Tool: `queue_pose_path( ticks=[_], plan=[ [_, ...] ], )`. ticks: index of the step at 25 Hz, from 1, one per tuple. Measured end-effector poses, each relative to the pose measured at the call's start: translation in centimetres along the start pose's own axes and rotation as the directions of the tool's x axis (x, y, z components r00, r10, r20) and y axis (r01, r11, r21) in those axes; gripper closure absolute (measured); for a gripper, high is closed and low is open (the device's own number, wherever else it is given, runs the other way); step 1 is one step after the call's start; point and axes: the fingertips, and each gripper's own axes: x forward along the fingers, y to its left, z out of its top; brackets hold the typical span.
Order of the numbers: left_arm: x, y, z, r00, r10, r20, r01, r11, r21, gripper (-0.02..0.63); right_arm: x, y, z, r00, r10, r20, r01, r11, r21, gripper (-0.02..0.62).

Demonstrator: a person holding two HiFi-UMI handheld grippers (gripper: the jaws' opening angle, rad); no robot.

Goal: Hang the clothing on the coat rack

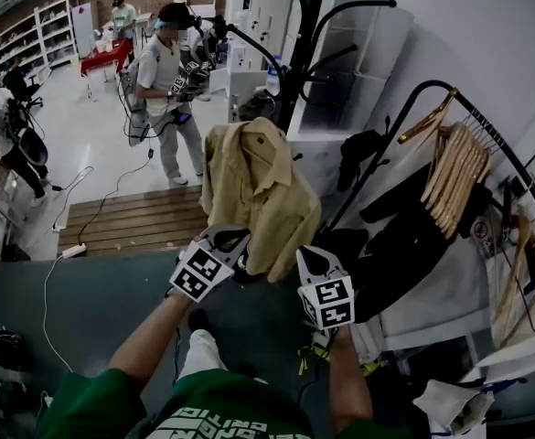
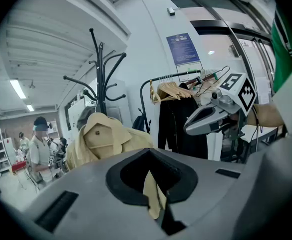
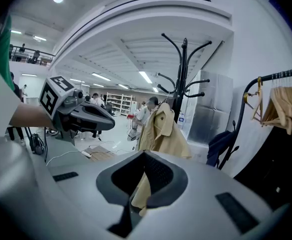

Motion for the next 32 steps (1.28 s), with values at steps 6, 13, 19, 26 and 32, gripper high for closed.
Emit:
queue_pose_path(
  ticks=[6,13,19,26,32],
  plan=[
    [-0.9,-1.6,-0.4,1.000,0.005,-0.004,-0.005,1.000,-0.011,0.601,-1.2,1.3,-0.9,1.000,0.025,-0.008,-0.025,1.000,-0.007,0.588],
    [-1.6,-2.6,-0.8,1.000,0.011,-0.010,-0.011,1.000,-0.022,0.601,-2.1,2.0,-1.5,0.999,0.036,-0.013,-0.036,0.999,-0.012,0.588],
    [-2.0,-3.1,-0.9,1.000,0.015,-0.011,-0.015,1.000,-0.021,0.601,-2.7,2.4,-1.9,0.999,0.045,-0.011,-0.045,0.999,-0.017,0.588],
    [-1.8,-3.5,-0.6,1.000,0.018,-0.011,-0.018,1.000,-0.018,0.601,-3.0,2.1,-2.1,0.999,0.047,-0.008,-0.047,0.998,-0.030,0.588],
    [-1.7,-3.9,-0.5,1.000,0.022,-0.010,-0.022,1.000,-0.020,0.601,-3.4,1.8,-2.4,0.999,0.048,-0.006,-0.048,0.998,-0.031,0.588]
  ],
)
